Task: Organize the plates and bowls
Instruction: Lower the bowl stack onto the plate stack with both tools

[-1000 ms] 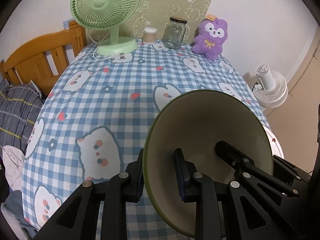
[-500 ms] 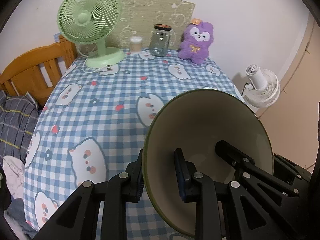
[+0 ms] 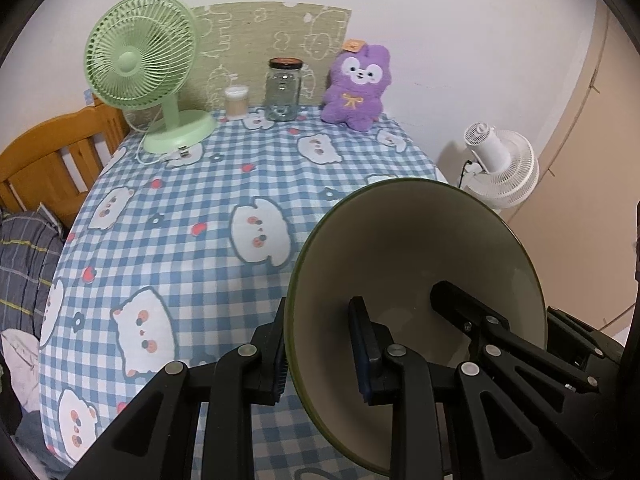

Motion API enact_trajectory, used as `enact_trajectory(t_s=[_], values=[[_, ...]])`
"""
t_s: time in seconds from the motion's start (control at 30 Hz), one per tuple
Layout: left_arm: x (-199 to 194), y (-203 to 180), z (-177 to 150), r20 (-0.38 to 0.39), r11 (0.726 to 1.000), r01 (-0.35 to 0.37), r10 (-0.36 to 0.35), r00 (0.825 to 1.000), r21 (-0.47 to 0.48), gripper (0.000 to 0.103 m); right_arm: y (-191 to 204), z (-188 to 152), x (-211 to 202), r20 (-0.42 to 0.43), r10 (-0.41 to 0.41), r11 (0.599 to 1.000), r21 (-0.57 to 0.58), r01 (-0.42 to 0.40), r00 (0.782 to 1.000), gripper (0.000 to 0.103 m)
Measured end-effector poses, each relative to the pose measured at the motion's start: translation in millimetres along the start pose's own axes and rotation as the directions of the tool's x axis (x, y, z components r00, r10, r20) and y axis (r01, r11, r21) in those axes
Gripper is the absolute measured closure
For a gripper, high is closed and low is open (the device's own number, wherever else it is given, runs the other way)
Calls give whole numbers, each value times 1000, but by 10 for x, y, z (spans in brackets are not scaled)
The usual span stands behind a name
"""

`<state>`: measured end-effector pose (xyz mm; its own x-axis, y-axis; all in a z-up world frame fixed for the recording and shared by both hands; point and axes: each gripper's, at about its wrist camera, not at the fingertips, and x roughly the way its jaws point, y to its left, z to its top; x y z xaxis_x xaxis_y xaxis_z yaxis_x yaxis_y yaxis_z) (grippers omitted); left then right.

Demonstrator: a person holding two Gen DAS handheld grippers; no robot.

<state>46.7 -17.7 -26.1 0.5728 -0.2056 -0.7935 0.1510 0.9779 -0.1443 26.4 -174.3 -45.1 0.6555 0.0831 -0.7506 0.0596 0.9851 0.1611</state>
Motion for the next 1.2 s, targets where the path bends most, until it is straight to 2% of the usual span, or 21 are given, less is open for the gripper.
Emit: enact_trajectory(t_s=[0.7, 1.2], values=[[216, -528, -49, -49, 996, 70, -67, 997, 54, 80, -567, -127, -92, -23, -65, 994, 89, 67, 998, 68], [512, -751, -57, -120, 990, 109, -99, 988, 84, 80, -877, -168, 53, -75, -101, 984, 143, 111, 992, 68]])
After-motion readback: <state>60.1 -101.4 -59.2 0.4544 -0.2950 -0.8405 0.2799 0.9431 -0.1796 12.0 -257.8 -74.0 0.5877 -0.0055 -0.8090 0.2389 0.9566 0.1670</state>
